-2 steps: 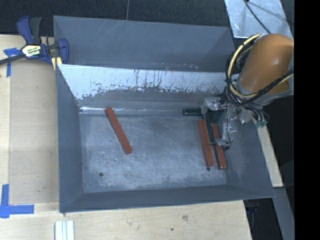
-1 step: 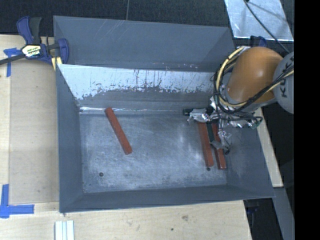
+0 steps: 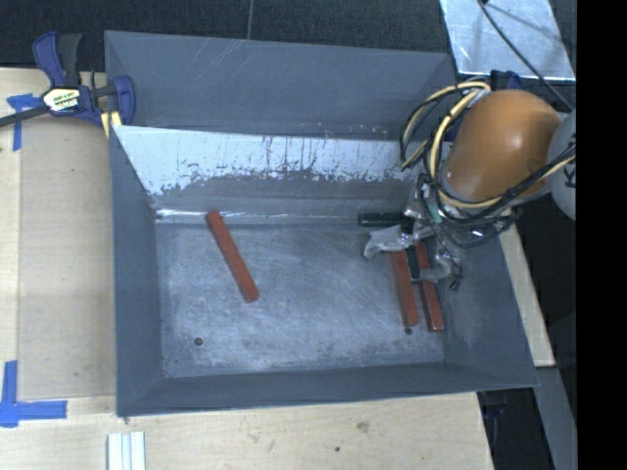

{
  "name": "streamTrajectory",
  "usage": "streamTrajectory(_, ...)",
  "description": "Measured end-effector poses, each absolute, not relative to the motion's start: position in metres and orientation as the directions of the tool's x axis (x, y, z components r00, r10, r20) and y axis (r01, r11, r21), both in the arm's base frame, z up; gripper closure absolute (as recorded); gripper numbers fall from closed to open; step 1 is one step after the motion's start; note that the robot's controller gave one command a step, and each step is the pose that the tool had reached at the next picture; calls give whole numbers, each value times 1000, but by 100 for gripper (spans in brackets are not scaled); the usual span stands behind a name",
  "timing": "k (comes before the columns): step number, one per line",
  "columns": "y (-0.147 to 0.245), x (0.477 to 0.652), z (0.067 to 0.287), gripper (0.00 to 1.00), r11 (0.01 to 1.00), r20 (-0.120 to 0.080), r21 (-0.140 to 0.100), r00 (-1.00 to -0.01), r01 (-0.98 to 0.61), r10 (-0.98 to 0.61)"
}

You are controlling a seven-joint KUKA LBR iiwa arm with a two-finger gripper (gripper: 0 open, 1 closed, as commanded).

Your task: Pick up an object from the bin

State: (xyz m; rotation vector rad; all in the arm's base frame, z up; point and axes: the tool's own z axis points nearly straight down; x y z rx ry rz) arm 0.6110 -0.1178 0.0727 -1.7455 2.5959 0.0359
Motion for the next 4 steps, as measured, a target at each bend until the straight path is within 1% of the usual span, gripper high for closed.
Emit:
streamTrajectory(1,-124,612,73,100,377,-18,0,-377,-926,-926)
streamTrajectory(2,-117,609,208,100,369,-3,-4,-369,-929,-929)
streamTrajectory(3,-118,609,207,0,371,-2,-1,-371,-929,-929)
streamTrajectory(4,-65,592,71,0,33,2,-1,-33,-999,-999)
